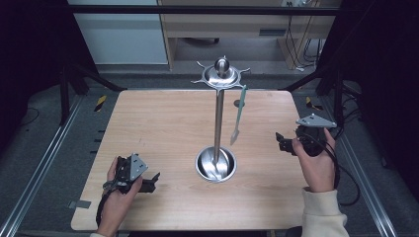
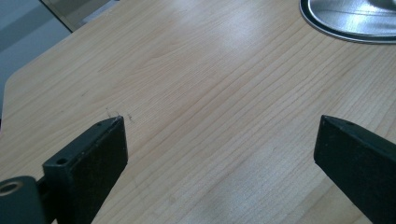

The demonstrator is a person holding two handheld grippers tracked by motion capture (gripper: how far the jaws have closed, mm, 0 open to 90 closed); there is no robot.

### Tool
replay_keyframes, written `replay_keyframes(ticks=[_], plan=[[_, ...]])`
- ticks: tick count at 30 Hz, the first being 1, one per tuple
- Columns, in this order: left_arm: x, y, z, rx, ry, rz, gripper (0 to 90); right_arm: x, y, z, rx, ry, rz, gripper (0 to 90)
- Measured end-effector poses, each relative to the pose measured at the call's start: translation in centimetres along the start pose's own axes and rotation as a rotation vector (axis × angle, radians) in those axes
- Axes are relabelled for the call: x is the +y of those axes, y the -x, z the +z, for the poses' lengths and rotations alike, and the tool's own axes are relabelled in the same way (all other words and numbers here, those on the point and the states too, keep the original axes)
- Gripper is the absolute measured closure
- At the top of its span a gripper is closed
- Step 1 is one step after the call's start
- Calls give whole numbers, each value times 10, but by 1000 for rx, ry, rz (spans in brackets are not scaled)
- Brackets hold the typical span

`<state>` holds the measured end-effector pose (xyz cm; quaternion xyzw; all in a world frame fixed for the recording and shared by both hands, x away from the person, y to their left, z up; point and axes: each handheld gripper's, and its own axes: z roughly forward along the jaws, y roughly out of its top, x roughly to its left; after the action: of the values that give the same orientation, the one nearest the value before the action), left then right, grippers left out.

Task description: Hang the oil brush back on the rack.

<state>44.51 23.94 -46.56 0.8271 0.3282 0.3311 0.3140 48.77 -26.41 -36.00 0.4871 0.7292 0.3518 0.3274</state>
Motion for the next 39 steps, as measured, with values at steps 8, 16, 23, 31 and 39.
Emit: replay_keyframes(ticks=[8,16,23,31,39], plan=[[0,0,0,0,-1,2,24,-15,4,16,7,-59,12,119],[0,0,0,0,-1,2,25,-27,4,31,43,-111,27,115],[0,1,0,-2,-2,2,24,-35,0,43,65,-146,25,109],[0,2,1,-6,-5,6,25,-42,-2,52,78,-170,22,108],[0,2,1,-6,-4,6,24,-48,-4,59,93,-193,18,108]])
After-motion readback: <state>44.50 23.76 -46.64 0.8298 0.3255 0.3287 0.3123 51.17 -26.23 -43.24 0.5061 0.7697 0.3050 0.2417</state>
